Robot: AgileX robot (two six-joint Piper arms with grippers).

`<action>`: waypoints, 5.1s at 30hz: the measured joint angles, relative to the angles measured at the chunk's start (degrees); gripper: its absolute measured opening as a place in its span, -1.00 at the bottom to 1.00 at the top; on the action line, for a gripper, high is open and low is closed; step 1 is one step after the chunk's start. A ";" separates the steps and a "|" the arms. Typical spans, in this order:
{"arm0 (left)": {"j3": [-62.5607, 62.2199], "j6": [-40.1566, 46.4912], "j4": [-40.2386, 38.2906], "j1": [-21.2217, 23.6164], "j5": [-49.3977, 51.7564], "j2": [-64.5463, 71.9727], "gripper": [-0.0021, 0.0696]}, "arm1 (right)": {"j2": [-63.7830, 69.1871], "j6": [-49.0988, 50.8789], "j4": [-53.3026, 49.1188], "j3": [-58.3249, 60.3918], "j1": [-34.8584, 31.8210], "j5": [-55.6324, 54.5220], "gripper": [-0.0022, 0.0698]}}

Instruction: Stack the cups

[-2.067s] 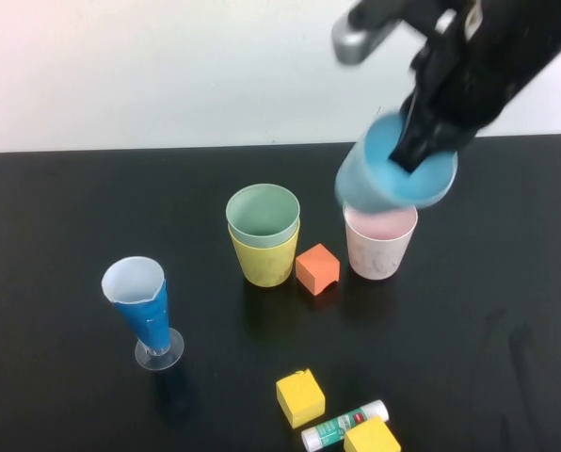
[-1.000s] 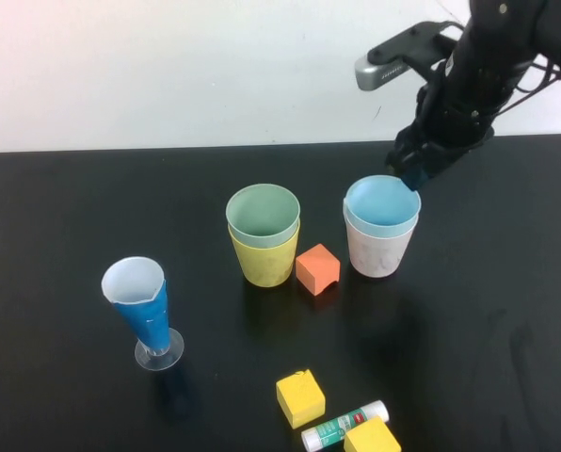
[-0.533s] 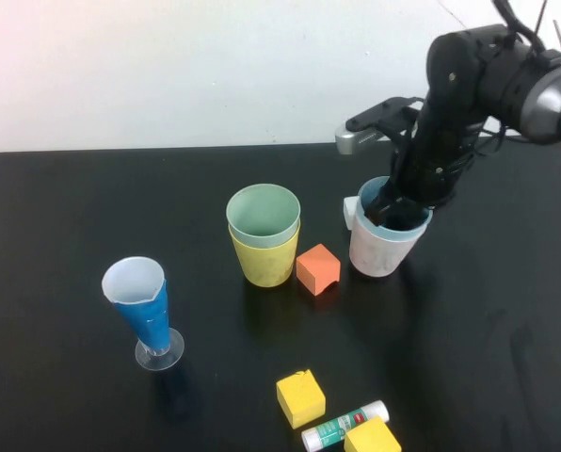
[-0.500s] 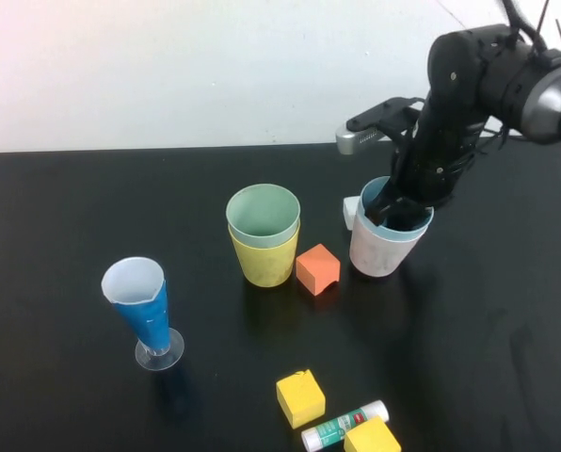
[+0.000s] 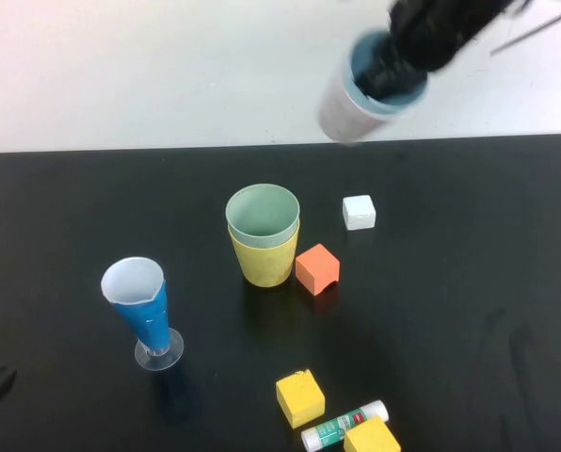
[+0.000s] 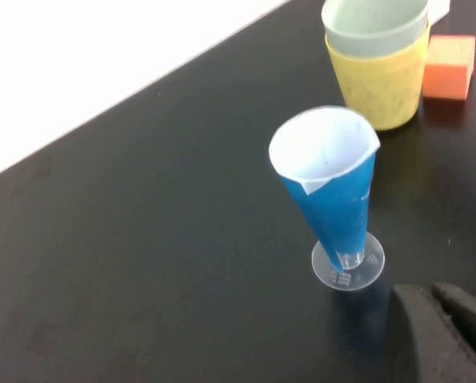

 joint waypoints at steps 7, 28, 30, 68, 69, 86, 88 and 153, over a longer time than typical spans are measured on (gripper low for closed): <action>0.00 0.00 -0.12 0.00 -0.35 0.00 -0.95 | 0.96 -1.71 2.27 -2.27 5.78 0.27 -0.71; 0.00 0.18 -0.12 0.00 0.75 0.00 -0.95 | 14.68 -1.85 4.89 -2.27 8.13 -2.61 0.25; 0.00 0.18 -0.12 0.00 0.87 0.00 -0.95 | 16.01 -1.75 4.77 -2.27 8.13 -3.24 0.28; 0.00 -0.44 -0.34 0.00 0.44 0.00 -0.95 | -13.75 -1.43 -2.91 41.65 8.22 -3.81 -0.25; 0.00 -0.44 -0.34 0.00 0.44 0.00 -0.95 | -13.34 -1.08 -2.80 42.13 8.22 -4.95 -0.25; 0.00 -0.44 -0.44 0.00 1.01 0.00 -0.95 | -12.18 1.30 -1.16 40.89 3.89 -3.06 -0.20; 0.00 -0.44 -0.44 0.00 0.77 0.00 -0.95 | -13.43 1.03 -1.27 39.82 3.74 -2.72 -0.20; 0.00 -9.15 -5.11 0.00 9.75 -11.87 -0.95 | -91.03 -15.77 5.24 91.09 3.74 -17.04 -0.94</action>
